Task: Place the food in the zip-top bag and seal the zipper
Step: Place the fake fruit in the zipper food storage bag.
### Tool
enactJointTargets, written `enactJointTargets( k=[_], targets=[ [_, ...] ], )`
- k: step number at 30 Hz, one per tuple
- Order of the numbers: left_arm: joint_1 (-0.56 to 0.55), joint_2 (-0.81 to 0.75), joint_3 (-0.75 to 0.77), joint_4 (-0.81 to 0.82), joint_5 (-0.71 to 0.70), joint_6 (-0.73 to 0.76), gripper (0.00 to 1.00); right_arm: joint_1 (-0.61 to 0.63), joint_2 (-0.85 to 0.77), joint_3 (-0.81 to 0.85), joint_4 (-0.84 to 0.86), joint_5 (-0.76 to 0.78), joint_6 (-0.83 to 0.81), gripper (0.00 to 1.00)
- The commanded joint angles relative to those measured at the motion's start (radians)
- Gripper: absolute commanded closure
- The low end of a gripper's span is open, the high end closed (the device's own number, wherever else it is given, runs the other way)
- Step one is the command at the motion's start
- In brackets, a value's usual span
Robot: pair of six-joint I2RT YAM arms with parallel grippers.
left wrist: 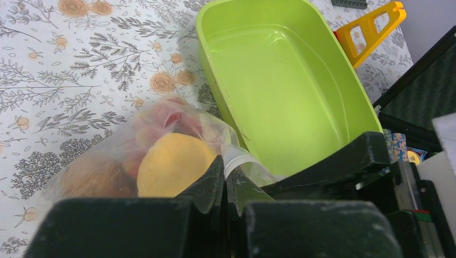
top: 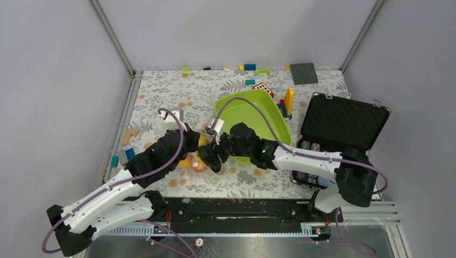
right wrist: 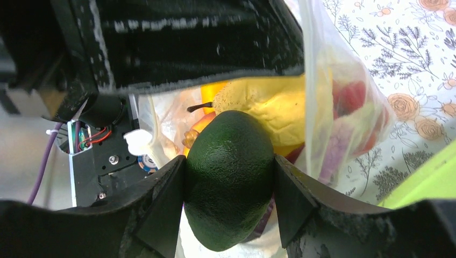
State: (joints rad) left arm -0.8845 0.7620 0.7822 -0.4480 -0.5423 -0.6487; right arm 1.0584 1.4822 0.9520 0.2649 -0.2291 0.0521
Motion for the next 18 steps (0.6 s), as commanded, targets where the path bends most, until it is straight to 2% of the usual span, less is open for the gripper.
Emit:
enactJointTargets(
  k=[1, 3, 10, 15, 18],
  targets=[
    [-0.002, 0.001, 0.011, 0.107, 0.056, 0.014, 1.0, 0.018, 0.039, 0.076, 0.063, 0.003, -0.022, 0.63],
    [-0.003, 0.0, 0.011, 0.109, 0.057, 0.014, 1.0, 0.028, 0.058, 0.08, 0.111, 0.051, -0.008, 0.62],
    [-0.002, -0.005, 0.01, 0.113, 0.07, 0.012, 1.0, 0.043, 0.114, 0.08, 0.23, 0.407, 0.163, 0.59],
    [-0.002, -0.007, 0.009, 0.115, 0.082, 0.012, 1.0, 0.045, 0.133, 0.053, 0.347, 0.477, 0.302, 0.59],
    [-0.002, -0.007, 0.008, 0.118, 0.087, 0.011, 1.0, 0.057, 0.155, 0.072, 0.324, 0.524, 0.325, 0.58]
  ],
)
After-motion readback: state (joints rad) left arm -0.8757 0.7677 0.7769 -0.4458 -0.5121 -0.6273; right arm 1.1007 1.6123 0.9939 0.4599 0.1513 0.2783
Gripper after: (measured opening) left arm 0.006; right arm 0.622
